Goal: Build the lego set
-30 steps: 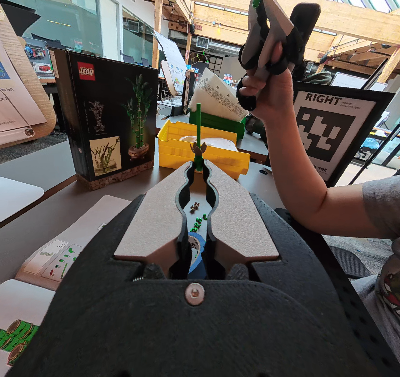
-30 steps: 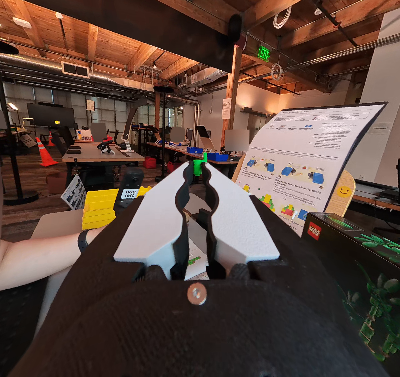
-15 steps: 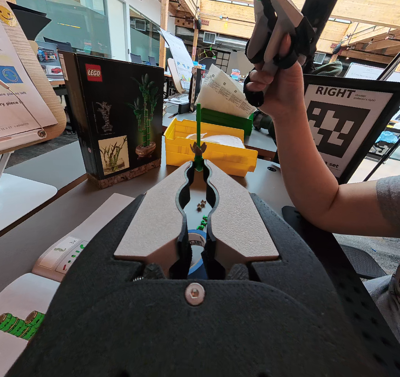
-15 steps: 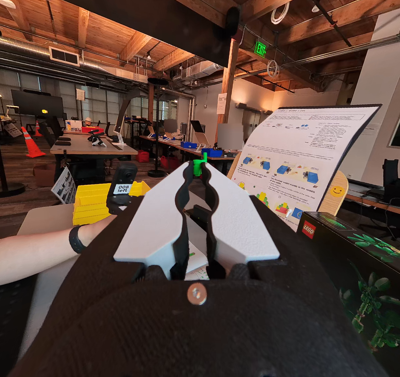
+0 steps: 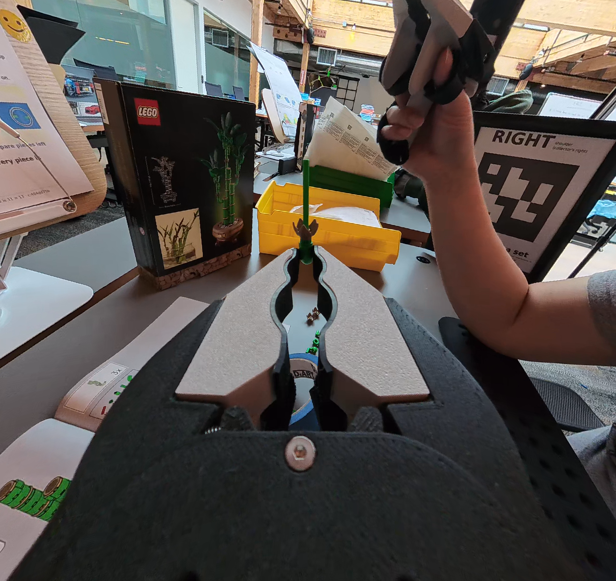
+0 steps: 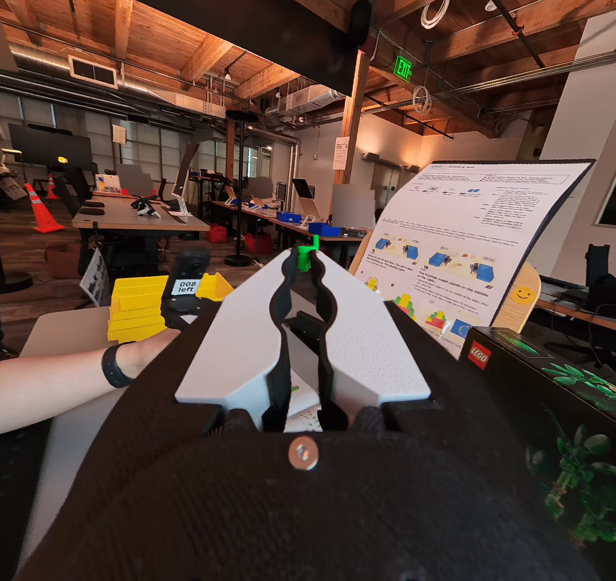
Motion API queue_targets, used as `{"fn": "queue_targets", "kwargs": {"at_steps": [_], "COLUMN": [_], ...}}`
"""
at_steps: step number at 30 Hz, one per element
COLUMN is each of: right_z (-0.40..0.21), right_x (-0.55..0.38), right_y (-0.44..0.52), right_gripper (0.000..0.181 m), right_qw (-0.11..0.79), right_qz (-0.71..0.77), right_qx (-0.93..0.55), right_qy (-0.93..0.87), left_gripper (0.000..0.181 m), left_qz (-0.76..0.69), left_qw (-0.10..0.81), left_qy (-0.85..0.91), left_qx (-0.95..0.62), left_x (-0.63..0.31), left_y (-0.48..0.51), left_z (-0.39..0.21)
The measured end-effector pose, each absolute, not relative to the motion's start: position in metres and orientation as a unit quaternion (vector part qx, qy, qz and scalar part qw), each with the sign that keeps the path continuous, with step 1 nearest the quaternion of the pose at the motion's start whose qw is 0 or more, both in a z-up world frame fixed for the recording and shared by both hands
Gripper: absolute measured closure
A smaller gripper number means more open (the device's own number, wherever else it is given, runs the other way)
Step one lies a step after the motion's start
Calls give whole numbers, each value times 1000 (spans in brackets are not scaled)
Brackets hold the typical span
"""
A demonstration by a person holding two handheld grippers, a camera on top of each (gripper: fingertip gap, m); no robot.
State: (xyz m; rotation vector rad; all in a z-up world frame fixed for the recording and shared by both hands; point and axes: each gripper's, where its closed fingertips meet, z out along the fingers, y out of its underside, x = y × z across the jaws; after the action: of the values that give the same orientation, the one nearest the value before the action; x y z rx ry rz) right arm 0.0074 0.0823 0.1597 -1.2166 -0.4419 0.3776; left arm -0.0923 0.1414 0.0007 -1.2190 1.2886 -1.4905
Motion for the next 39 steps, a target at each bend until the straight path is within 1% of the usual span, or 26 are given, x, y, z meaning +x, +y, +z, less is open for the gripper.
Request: {"fn": "queue_targets", "kwargs": {"at_steps": [5,10,13,18,24,30,33,35,39], "right_z": [149,111,85,85,80,74,90,114,157], "right_x": [-13,-58,-91,-95,-100,-99,-89,-66,-4], "right_y": [100,139,150,154,155,158,147,130,87], "right_gripper": [177,177,177,177,177,177,177,177,177], "right_qw": [765,715,669,679,658,653,661,692,767], "right_qz": [270,359,411,430,486,490,485,459,359], "right_qx": [-549,-562,-574,-553,-536,-538,-528,-508,-486], "right_qy": [-202,-208,-234,-220,-208,-210,-223,-227,-214], "left_gripper": [176,176,176,176,176,176,176,176,176], "left_qz": [-590,-589,-591,-596,-610,-614,-614,-613,-606], "left_qw": [401,400,399,398,390,390,391,394,403], "left_qy": [511,514,512,508,502,498,498,496,494], "left_qx": [-479,-478,-479,-477,-474,-472,-472,-472,-476], "left_x": [-92,-91,-92,-93,-93,-95,-96,-98,-103], "left_y": [139,138,139,140,138,139,141,143,149], "left_z": [2,1,1,3,5,8,8,10,12]}}
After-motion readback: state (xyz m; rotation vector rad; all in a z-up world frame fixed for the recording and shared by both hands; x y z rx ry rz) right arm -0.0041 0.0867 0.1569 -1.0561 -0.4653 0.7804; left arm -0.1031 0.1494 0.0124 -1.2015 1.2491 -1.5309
